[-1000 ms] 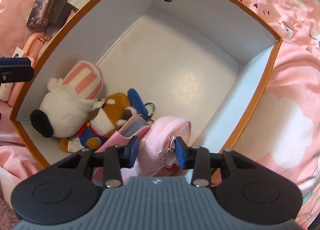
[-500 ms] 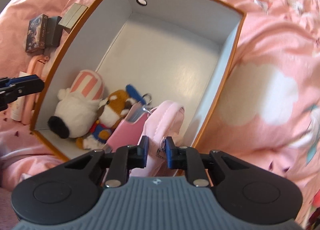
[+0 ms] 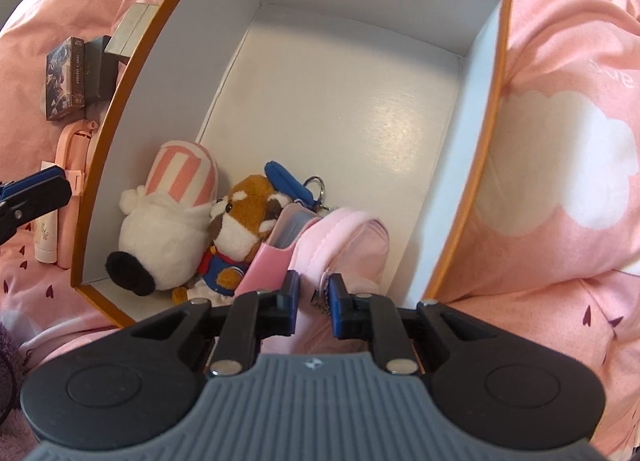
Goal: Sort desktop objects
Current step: 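Move both grippers back toward the remaining items on the bed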
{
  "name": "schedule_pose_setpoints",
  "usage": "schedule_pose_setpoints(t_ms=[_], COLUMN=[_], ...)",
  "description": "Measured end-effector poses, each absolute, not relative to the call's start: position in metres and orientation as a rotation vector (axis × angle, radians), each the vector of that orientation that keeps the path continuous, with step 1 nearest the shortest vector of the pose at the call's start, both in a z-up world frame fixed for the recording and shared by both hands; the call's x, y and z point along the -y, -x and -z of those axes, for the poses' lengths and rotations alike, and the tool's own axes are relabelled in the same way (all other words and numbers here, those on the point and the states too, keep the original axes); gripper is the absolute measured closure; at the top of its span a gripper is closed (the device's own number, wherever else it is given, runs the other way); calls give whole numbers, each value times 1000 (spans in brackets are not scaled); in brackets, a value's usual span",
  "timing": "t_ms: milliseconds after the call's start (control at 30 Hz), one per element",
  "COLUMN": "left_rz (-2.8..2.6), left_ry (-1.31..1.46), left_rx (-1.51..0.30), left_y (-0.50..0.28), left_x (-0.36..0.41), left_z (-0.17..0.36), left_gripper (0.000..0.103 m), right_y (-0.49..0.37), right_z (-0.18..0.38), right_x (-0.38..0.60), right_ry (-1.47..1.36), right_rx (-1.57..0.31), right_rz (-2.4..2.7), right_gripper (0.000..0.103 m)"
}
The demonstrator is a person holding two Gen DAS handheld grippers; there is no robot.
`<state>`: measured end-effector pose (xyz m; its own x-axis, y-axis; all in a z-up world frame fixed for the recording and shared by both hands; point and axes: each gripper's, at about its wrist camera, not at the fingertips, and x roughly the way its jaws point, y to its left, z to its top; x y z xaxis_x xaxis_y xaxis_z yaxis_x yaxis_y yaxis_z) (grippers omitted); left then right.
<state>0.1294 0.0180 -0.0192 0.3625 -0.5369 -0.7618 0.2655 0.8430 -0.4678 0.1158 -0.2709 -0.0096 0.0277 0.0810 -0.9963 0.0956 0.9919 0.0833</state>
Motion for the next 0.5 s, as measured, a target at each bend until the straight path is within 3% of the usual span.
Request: schedule_pose_setpoints(t_ms=[233,367,500], left_rz=[516,512,497], left_ry=[280,275,270], left_rx=[-1077,-1076,-1068], left_y=[-128,-126,-124], left_x=[-20,-20,-22], left_z=[17,15,10], left_gripper=[66,65,66], right_y=[-119,-115,-110], right_z=[16,13,8], right_x=[262,257,255], right_ry=[-86,-36,-20], right_rx=[-1540,-1513,-1483], right_rz=[16,12,4], right_gripper=[86,74,71])
